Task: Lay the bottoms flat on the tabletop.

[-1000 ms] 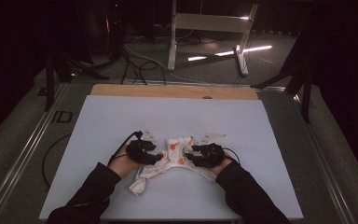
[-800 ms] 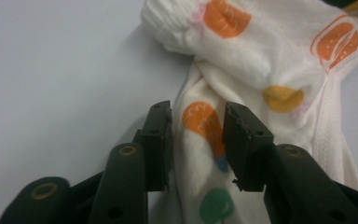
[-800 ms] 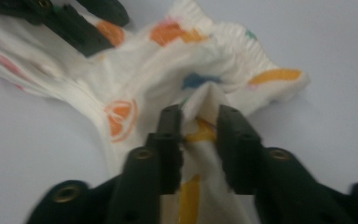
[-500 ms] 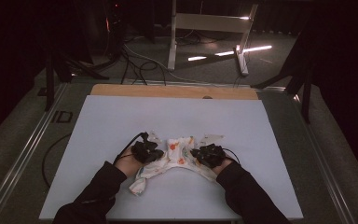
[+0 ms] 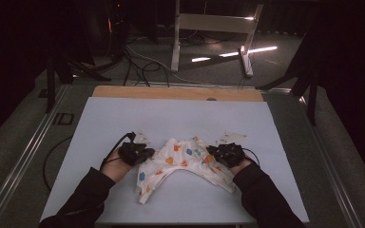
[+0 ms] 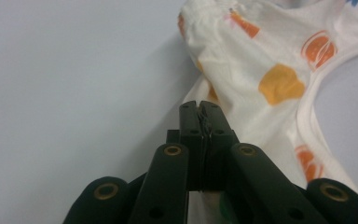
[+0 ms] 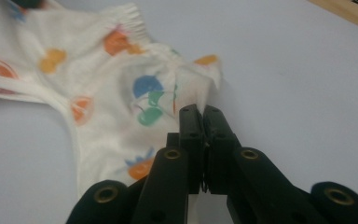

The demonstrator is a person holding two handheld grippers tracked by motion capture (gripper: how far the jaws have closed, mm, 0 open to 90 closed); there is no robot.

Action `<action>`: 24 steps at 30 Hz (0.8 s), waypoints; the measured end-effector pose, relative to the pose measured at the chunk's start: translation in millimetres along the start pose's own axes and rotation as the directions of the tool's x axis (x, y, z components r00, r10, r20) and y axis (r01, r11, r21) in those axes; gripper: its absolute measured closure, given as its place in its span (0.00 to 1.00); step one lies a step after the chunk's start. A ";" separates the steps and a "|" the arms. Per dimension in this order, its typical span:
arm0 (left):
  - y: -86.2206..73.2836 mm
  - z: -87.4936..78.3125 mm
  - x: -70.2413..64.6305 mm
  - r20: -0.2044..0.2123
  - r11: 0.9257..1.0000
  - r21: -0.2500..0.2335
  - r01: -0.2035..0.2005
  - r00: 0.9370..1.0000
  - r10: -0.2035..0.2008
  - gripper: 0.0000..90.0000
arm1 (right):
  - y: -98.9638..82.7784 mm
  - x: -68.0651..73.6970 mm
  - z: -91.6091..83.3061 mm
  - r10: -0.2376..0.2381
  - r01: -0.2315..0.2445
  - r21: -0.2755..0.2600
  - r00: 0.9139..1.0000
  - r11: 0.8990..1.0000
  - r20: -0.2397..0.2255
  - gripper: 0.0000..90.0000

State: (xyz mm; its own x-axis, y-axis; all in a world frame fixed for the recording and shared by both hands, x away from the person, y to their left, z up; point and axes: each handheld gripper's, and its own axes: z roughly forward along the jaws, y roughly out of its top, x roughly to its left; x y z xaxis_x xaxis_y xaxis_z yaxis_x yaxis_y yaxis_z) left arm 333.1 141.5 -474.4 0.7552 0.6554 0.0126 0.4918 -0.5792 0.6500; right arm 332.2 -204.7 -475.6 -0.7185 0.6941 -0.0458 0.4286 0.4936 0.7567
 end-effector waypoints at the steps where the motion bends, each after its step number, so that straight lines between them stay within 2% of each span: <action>1: -3.5 -5.2 1.8 -0.005 1.000 -0.005 0.007 1.000 -0.007 0.99 | -1.6 -2.2 -2.3 0.004 -0.004 0.000 1.000 1.000 0.004 0.98; 5: -14.0 -18.3 4.6 -0.018 1.000 -0.022 0.022 1.000 -0.022 0.99 | -9.6 -7.2 -11.5 0.021 -0.021 -0.004 1.000 1.000 0.008 0.98; 7: -19.1 -22.6 3.6 -0.011 0.999 -0.028 0.034 0.999 -0.034 0.99 | -13.8 -7.8 -15.4 0.032 -0.032 -0.005 0.999 0.999 0.010 0.98; 9: -23.5 -25.8 -1.1 -0.011 0.999 -0.031 0.028 1.000 -0.028 0.99 | -18.3 -7.3 -18.7 0.045 -0.045 -0.004 0.999 0.999 0.001 0.98; 12: -30.5 -27.7 -9.6 -0.003 0.999 -0.029 0.015 1.000 -0.015 0.99 | -25.4 -3.5 -22.5 0.029 -0.029 0.018 1.000 0.999 -0.004 0.98; 18: -41.0 -26.4 -24.1 0.045 1.000 -0.023 0.021 0.999 -0.020 0.99 | -45.2 1.3 -28.8 0.035 -0.035 0.048 0.999 0.998 -0.015 0.97; 23: -47.0 -19.8 -35.6 0.086 1.000 0.010 0.016 0.996 -0.017 0.99 | -58.6 3.4 -31.0 0.041 -0.039 0.076 0.999 0.996 -0.022 0.96; 24: -48.4 -17.9 -37.3 0.095 1.000 0.024 0.007 0.995 -0.009 0.99 | -59.7 3.8 -31.6 0.056 -0.054 0.078 0.998 0.995 -0.023 0.96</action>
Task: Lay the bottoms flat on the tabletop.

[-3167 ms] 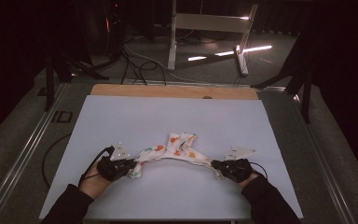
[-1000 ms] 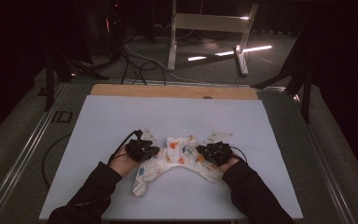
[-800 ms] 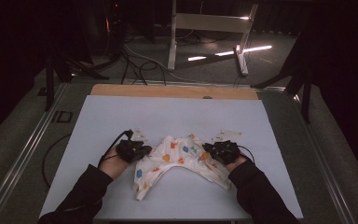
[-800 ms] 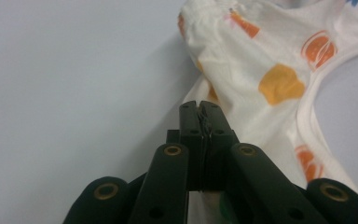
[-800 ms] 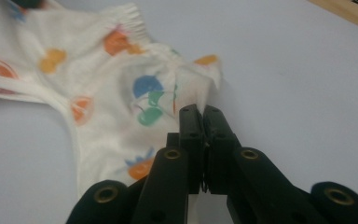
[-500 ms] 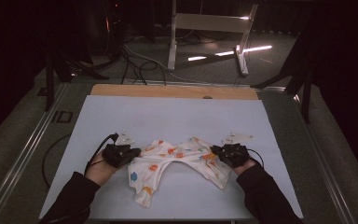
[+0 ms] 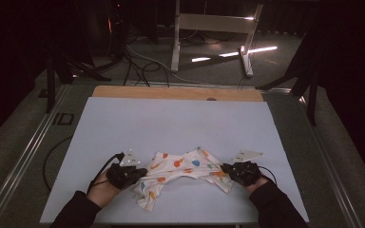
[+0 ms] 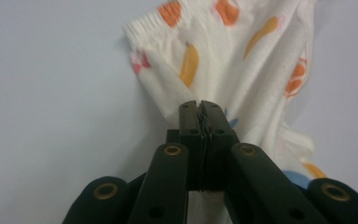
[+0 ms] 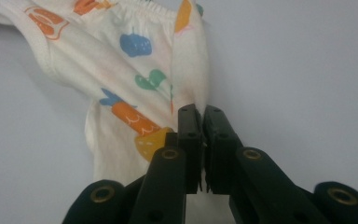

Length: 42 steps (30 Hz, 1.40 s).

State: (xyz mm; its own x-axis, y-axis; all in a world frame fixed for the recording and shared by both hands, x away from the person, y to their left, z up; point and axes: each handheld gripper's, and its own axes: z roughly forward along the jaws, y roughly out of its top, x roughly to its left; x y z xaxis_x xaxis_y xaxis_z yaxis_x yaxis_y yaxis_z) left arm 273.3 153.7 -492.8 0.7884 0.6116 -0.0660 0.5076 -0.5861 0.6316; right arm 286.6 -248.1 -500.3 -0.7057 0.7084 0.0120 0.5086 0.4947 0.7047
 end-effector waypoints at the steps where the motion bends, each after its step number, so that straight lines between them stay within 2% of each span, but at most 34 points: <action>1: -1.3 1.9 -1.2 0.011 1.000 0.005 0.004 1.000 -0.004 0.99 | -2.6 0.1 -0.4 -0.003 0.003 0.005 1.000 1.000 -0.004 0.96; 7: -3.4 7.1 -2.1 0.025 0.999 0.032 -0.006 1.000 0.006 0.97 | -12.1 2.4 0.2 -0.003 0.004 0.027 1.000 1.000 -0.015 0.96; 12: -2.9 7.8 1.9 0.020 1.000 0.018 0.011 1.000 -0.011 0.92 | -14.3 2.7 1.7 0.000 0.001 0.037 1.000 0.999 -0.019 0.94; 14: -2.3 6.7 4.3 0.028 1.000 0.007 0.017 0.999 -0.018 0.89 | -13.5 2.3 0.8 -0.004 0.005 0.032 1.000 0.999 -0.013 0.89; 19: 1.0 2.5 7.7 0.046 1.000 -0.022 0.014 0.999 -0.013 0.71 | -9.7 2.2 -4.3 -0.001 0.001 0.007 1.000 1.000 -0.006 0.73; 25: 7.8 -5.4 9.9 0.050 0.999 -0.043 0.025 0.998 -0.023 0.41 | 1.6 1.9 -12.7 0.023 -0.024 -0.047 1.000 0.999 -0.015 0.41; 27: 11.7 -8.6 10.6 0.069 0.998 -0.052 0.036 0.997 -0.032 0.30 | 6.5 1.3 -15.8 0.039 -0.040 -0.074 0.999 0.996 -0.021 0.33; 29: 15.2 -11.5 11.4 0.090 0.998 -0.061 0.029 0.996 -0.023 0.23 | 11.8 0.5 -18.8 0.046 -0.047 -0.090 0.999 0.995 -0.017 0.26; 30: 17.5 -12.8 11.8 0.099 0.997 -0.070 0.029 0.995 -0.022 0.16 | 13.7 -0.1 -19.6 0.042 -0.043 -0.098 0.999 0.994 -0.020 0.23; 31: 18.9 -13.4 12.4 0.095 0.997 -0.073 0.030 0.995 -0.023 0.13 | 16.9 -0.8 -20.8 0.041 -0.044 -0.105 0.999 0.993 -0.029 0.15; 32: 21.4 -14.1 13.4 0.095 0.997 -0.075 0.031 0.995 -0.023 0.12 | 19.0 -1.3 -20.9 0.040 -0.045 -0.107 0.998 0.993 -0.048 0.13; 33: 23.1 -14.1 14.0 0.098 0.997 -0.077 0.030 0.995 -0.022 0.06 | 22.5 -2.1 -21.1 0.038 -0.044 -0.110 0.998 0.993 -0.059 0.13; 35: 27.6 -14.5 15.8 0.101 0.996 -0.076 0.037 0.994 -0.029 0.03 | 28.4 -1.9 -20.8 0.037 -0.042 -0.110 0.998 0.993 -0.046 0.12; 36: 30.7 -14.4 17.4 0.105 0.996 -0.071 0.045 0.994 -0.038 0.02 | 30.4 -2.2 -20.3 0.026 -0.031 -0.109 0.999 0.994 -0.046 0.11; 38: 35.5 -13.8 20.4 0.115 0.996 -0.075 0.057 0.992 -0.048 0.02 | 36.1 -1.9 -18.9 0.033 -0.038 -0.117 0.998 0.992 -0.046 0.11; 42: 44.2 -10.9 26.8 0.093 0.994 -0.095 0.060 0.994 -0.051 0.02 | 47.4 -2.4 -11.9 0.022 -0.026 -0.113 0.999 0.993 -0.032 0.11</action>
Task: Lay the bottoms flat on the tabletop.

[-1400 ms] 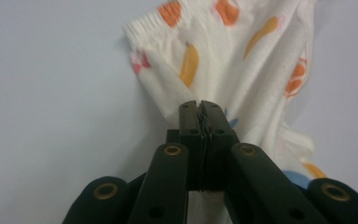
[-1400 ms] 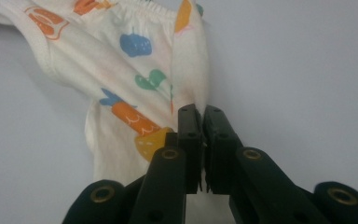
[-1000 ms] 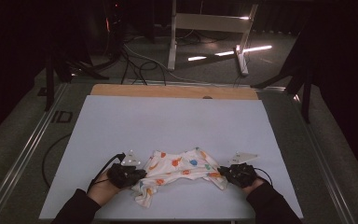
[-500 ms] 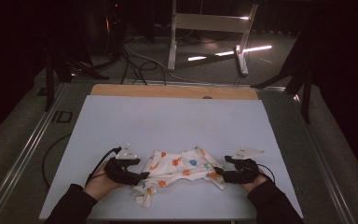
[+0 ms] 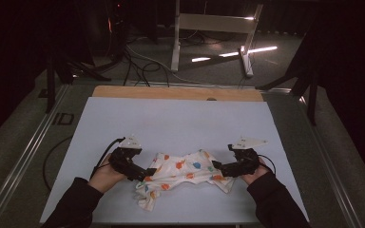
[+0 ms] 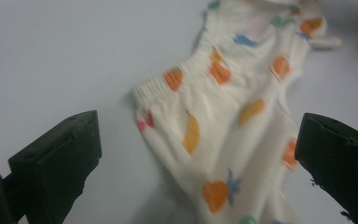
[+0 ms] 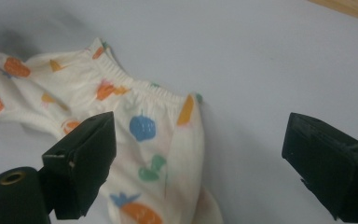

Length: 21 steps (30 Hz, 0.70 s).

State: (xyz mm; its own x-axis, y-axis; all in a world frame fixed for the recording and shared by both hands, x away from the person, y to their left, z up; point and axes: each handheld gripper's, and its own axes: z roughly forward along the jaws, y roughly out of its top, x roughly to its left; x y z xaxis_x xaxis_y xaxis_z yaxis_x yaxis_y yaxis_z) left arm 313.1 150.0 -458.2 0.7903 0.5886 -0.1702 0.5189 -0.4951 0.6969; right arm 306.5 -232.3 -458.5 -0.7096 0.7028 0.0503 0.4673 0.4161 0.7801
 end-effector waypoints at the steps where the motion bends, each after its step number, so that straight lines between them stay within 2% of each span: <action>1: 1.8 0.8 1.0 -0.008 1.000 -0.004 0.007 1.000 -0.007 0.02 | 3.1 -0.7 2.9 -0.007 0.007 0.000 1.000 1.000 0.008 0.11; 7: 15.2 12.5 9.5 -0.044 0.999 -0.018 0.036 0.998 -0.037 0.02 | 17.7 -3.0 20.2 0.021 -0.021 -0.010 1.000 1.000 0.017 0.14; 9: 18.5 17.7 12.5 -0.038 0.998 -0.012 0.063 0.997 -0.063 0.02 | 22.7 -2.2 26.8 0.023 -0.023 0.002 0.999 1.000 0.030 0.12; 11: 20.3 23.3 15.4 -0.041 0.996 -0.010 0.086 0.995 -0.086 0.02 | 25.9 -2.6 33.2 0.039 -0.039 0.000 0.999 0.999 0.020 0.11; 13: 21.3 29.2 18.3 -0.045 0.994 0.007 0.105 0.994 -0.105 0.02 | 28.1 -2.9 40.7 0.052 -0.053 0.022 0.998 0.998 0.044 0.18; 14: 21.1 33.2 19.7 -0.052 0.993 0.013 0.116 0.992 -0.115 0.02 | 28.4 -2.7 43.0 0.060 -0.061 0.019 0.997 0.998 0.045 0.18; 16: 20.2 39.6 22.1 -0.057 0.990 0.035 0.133 0.990 -0.131 0.04 | 28.8 -3.5 49.6 0.070 -0.071 0.026 0.996 0.997 0.047 0.27; 18: 19.7 41.7 23.0 -0.063 0.990 0.039 0.138 0.989 -0.136 0.09 | 29.1 -4.8 56.5 0.080 -0.082 0.044 0.995 0.996 0.053 0.31; 19: 16.8 47.0 25.9 -0.055 0.987 0.046 0.155 0.987 -0.152 0.13 | 29.0 -6.0 61.7 0.090 -0.093 0.060 0.995 0.994 0.050 0.36; 21: 14.2 50.3 27.3 -0.062 0.987 0.050 0.154 0.987 -0.151 0.19 | 28.4 -6.6 66.9 0.098 -0.101 0.078 0.994 0.992 0.046 0.40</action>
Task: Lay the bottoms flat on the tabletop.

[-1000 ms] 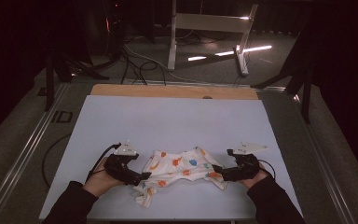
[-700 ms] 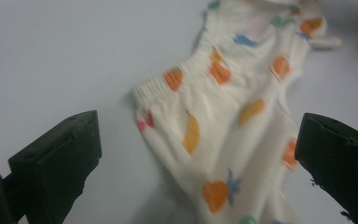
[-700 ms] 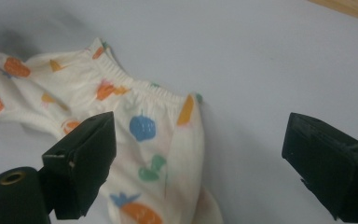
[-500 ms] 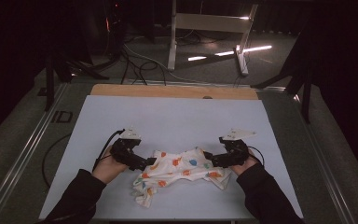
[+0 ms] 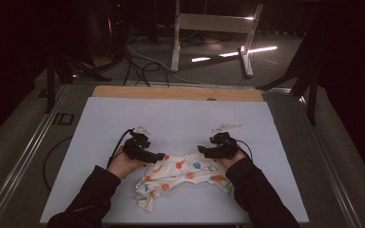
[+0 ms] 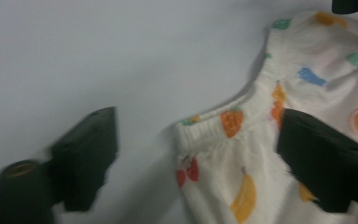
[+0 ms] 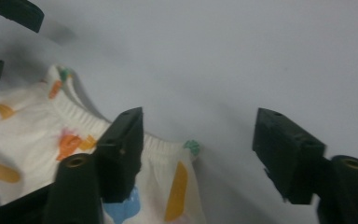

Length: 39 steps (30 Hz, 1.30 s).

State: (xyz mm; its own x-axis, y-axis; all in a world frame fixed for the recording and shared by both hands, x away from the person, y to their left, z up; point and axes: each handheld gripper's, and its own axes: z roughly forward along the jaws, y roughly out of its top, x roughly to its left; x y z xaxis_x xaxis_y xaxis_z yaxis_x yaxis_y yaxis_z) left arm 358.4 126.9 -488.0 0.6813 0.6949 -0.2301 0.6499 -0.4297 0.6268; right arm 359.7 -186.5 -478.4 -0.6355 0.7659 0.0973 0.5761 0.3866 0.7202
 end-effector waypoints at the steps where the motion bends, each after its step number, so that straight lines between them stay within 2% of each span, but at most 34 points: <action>1: -1.4 2.5 1.0 -0.003 1.000 0.004 0.005 1.000 -0.005 0.19 | -0.2 0.4 2.3 0.002 -0.002 0.013 1.000 1.000 -0.003 0.44; 4: -4.2 6.9 3.4 0.003 1.000 0.017 0.015 1.000 -0.015 0.34 | -2.5 2.7 10.8 -0.010 0.010 0.062 1.000 0.998 -0.006 0.53; 9: -8.5 14.1 5.6 0.009 0.999 0.036 0.032 0.999 -0.032 0.46 | -7.6 3.7 20.1 -0.004 0.004 0.115 1.000 0.993 -0.001 0.63; 13: -11.3 19.1 3.1 0.021 0.999 0.053 0.006 1.000 -0.007 0.54 | -13.2 4.2 24.0 -0.016 0.014 0.157 1.000 0.987 0.011 0.72; 15: -11.3 20.2 2.2 0.021 0.999 0.049 0.007 1.000 -0.008 0.58 | -16.1 4.1 24.1 -0.023 0.021 0.165 1.000 0.986 0.013 0.79; 17: -11.2 21.4 0.4 0.020 0.999 0.053 -0.009 1.000 0.008 0.65 | -19.0 3.3 23.7 -0.026 0.024 0.167 1.000 0.986 0.009 0.89; 18: -11.1 22.2 -0.6 0.022 0.999 0.051 -0.008 1.000 0.007 0.67 | -20.9 3.3 23.6 -0.052 0.049 0.176 0.999 0.983 0.010 0.92; 20: -11.0 24.0 -2.7 0.022 0.998 0.055 -0.019 1.000 0.018 0.75 | -22.2 2.2 22.4 -0.051 0.051 0.172 0.999 0.984 -0.003 0.94; 25: -9.4 26.8 -5.6 0.008 0.998 0.060 -0.034 0.999 0.033 0.93 | -22.4 3.1 21.6 -0.077 0.076 0.169 0.997 0.983 -0.002 0.95; 27: -9.0 26.6 -7.2 0.000 0.997 0.061 -0.053 0.999 0.053 0.95 | -21.7 3.8 20.8 -0.081 0.080 0.161 0.997 0.984 0.001 0.95; 30: -7.8 24.3 -8.1 -0.010 0.997 0.049 -0.062 0.998 0.062 0.96 | -18.8 5.3 16.5 -0.086 0.084 0.143 0.996 0.986 0.006 0.96; 34: -3.5 15.7 -8.1 -0.015 0.997 0.018 -0.077 0.997 0.077 0.96 | -13.5 5.8 8.5 -0.091 0.089 0.096 0.996 0.991 0.009 0.96; 39: 10.9 2.7 -4.4 -0.030 0.996 -0.041 -0.085 0.996 0.084 0.96 | -4.7 3.1 0.7 -0.082 0.082 0.044 0.997 0.996 0.010 0.96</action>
State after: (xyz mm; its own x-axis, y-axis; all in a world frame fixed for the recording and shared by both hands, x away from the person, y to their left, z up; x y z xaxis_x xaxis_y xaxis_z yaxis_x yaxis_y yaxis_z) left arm 363.4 117.6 -482.2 0.7233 0.6731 -0.1542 0.5752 -0.4637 0.6739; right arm 355.4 -185.6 -482.0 -0.6754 0.7368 0.0309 0.5445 0.4701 0.6946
